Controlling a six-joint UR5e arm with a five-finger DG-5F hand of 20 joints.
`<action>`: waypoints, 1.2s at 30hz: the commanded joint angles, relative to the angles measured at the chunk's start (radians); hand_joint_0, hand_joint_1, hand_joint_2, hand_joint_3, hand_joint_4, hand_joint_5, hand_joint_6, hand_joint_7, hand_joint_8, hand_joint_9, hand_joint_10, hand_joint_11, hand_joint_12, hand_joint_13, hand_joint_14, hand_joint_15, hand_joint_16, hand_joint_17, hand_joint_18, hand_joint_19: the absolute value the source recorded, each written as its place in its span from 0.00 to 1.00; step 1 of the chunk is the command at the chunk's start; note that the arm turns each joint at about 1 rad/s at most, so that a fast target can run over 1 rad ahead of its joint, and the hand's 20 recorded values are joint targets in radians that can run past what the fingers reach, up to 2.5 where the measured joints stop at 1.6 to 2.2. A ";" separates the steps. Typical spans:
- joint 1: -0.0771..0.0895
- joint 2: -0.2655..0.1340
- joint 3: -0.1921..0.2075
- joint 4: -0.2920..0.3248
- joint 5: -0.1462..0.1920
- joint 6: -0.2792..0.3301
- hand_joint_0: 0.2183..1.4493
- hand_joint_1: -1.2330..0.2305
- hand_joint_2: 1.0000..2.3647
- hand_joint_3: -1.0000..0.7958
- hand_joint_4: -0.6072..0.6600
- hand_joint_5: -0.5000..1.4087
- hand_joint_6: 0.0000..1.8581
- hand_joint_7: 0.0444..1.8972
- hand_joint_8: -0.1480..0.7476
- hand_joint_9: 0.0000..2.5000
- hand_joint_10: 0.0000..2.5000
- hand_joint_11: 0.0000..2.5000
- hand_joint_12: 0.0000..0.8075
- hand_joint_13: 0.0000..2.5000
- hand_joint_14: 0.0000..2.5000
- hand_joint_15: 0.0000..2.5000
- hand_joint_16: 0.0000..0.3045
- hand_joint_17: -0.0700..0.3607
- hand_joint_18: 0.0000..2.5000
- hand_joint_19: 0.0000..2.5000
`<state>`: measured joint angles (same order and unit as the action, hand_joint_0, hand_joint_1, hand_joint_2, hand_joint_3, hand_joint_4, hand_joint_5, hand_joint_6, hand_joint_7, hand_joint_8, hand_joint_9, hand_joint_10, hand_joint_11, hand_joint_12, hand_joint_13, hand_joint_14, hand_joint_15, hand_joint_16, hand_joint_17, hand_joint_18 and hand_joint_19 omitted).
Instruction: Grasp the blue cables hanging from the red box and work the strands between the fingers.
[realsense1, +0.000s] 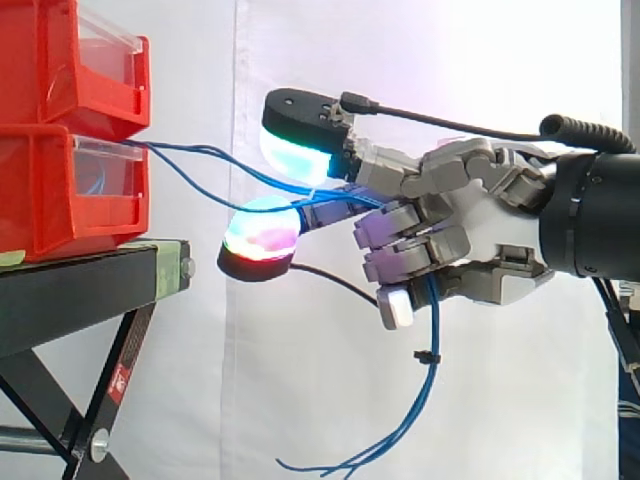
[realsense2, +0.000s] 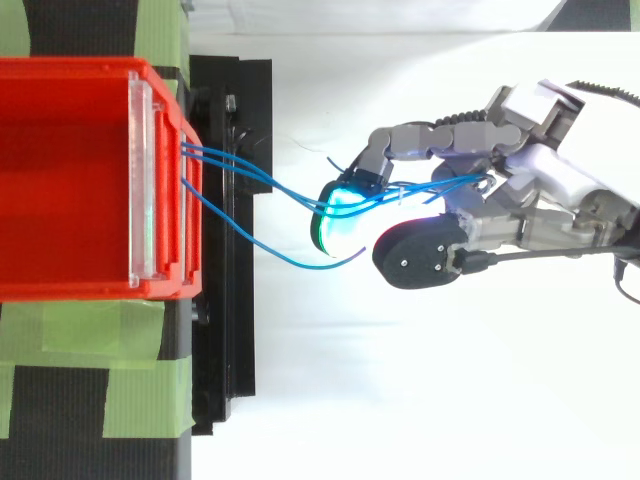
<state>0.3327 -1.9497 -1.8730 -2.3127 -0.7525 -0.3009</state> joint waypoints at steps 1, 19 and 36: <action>0.000 0.000 0.000 0.000 0.001 -0.001 0.50 0.43 0.01 0.14 0.70 0.57 0.01 0.66 0.76 0.71 1.00 1.00 0.85 0.78 1.00 0.68 0.80 0.58 1.00 0.24; -0.032 0.000 0.003 -0.013 0.013 -0.004 0.51 0.43 0.01 0.17 0.70 0.54 0.01 0.66 0.76 0.71 1.00 1.00 0.85 0.78 1.00 0.68 0.80 0.58 1.00 0.24; -0.034 0.034 0.028 -0.022 0.007 -0.053 0.52 0.42 0.01 0.22 0.70 0.53 0.01 0.67 0.76 0.71 1.00 1.00 0.85 0.78 1.00 0.68 0.80 0.58 1.00 0.24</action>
<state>0.3005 -1.9288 -1.8477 -2.3315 -0.7459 -0.3303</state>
